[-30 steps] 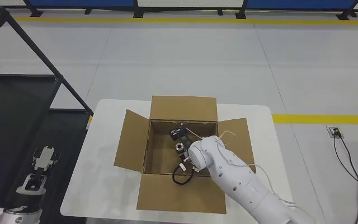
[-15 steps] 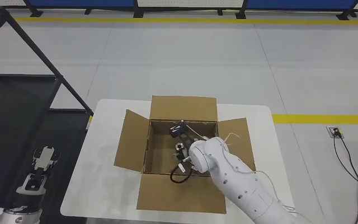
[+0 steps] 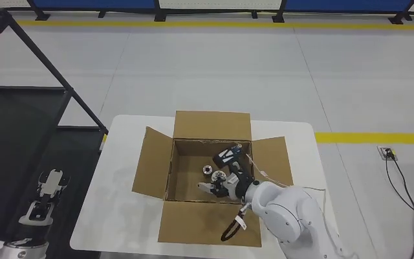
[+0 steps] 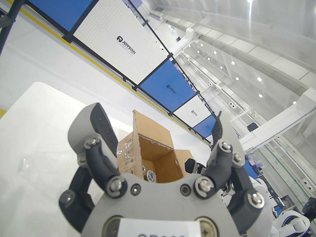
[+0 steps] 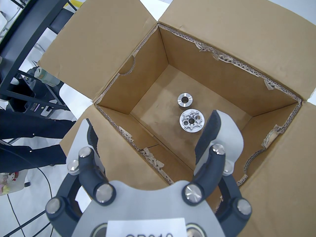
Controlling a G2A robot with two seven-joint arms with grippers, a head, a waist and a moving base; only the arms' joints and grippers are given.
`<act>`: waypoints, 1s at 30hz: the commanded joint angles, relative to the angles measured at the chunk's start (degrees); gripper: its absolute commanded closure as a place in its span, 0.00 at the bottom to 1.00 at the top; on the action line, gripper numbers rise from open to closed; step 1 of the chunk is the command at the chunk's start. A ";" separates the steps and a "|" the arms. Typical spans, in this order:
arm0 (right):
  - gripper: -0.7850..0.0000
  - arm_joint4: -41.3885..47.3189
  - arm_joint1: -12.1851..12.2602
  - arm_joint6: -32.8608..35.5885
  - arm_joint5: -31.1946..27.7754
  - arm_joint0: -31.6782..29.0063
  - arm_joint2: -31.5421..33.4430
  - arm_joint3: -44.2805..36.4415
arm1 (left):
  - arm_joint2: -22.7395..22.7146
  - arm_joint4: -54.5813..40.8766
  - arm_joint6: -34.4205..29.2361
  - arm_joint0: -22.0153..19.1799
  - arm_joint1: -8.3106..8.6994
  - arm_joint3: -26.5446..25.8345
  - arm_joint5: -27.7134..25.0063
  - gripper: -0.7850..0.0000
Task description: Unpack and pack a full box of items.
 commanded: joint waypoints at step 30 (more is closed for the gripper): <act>0.00 42.06 2.81 -7.33 5.22 -10.29 36.88 6.47 | 18.03 16.41 -18.99 -7.34 2.48 2.55 0.12 0.00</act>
